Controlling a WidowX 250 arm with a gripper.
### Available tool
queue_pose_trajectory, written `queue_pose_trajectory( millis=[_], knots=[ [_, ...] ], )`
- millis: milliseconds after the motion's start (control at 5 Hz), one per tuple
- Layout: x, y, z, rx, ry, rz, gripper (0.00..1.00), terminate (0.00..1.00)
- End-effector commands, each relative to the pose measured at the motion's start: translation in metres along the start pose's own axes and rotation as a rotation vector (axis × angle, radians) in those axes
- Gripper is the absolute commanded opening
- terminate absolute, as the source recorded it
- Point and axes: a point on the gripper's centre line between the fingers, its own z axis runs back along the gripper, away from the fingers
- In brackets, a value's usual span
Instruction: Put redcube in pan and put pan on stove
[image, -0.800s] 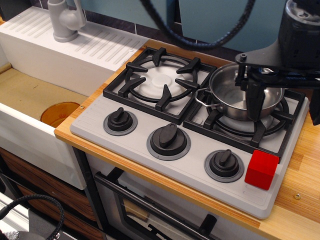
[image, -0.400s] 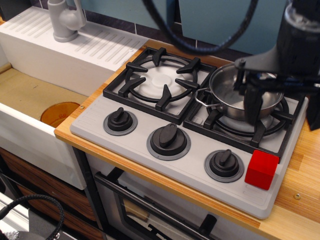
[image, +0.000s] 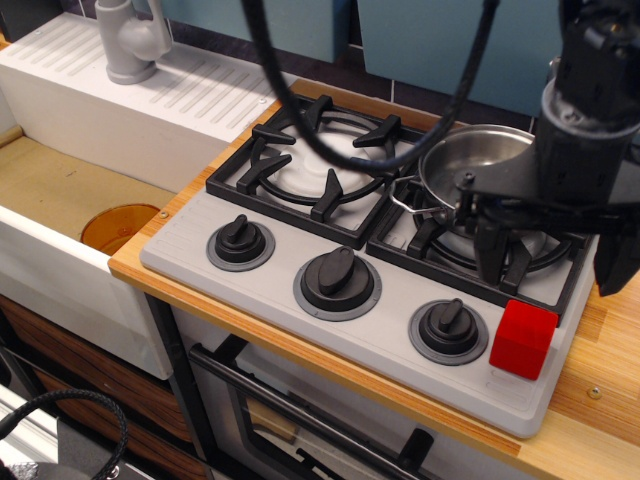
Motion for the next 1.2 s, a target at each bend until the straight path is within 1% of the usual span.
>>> queue_pose_trajectory(
  millis=[0, 600, 1000],
  knots=[
    [0.012, 0.000, -0.023, -0.058, -0.051, -0.013, 1.00, 0.00],
    [0.004, -0.007, -0.038, -0.073, -0.063, -0.004, 1.00, 0.00],
    [0.004, -0.008, -0.044, -0.080, -0.074, -0.018, 1.00, 0.00]
  ],
)
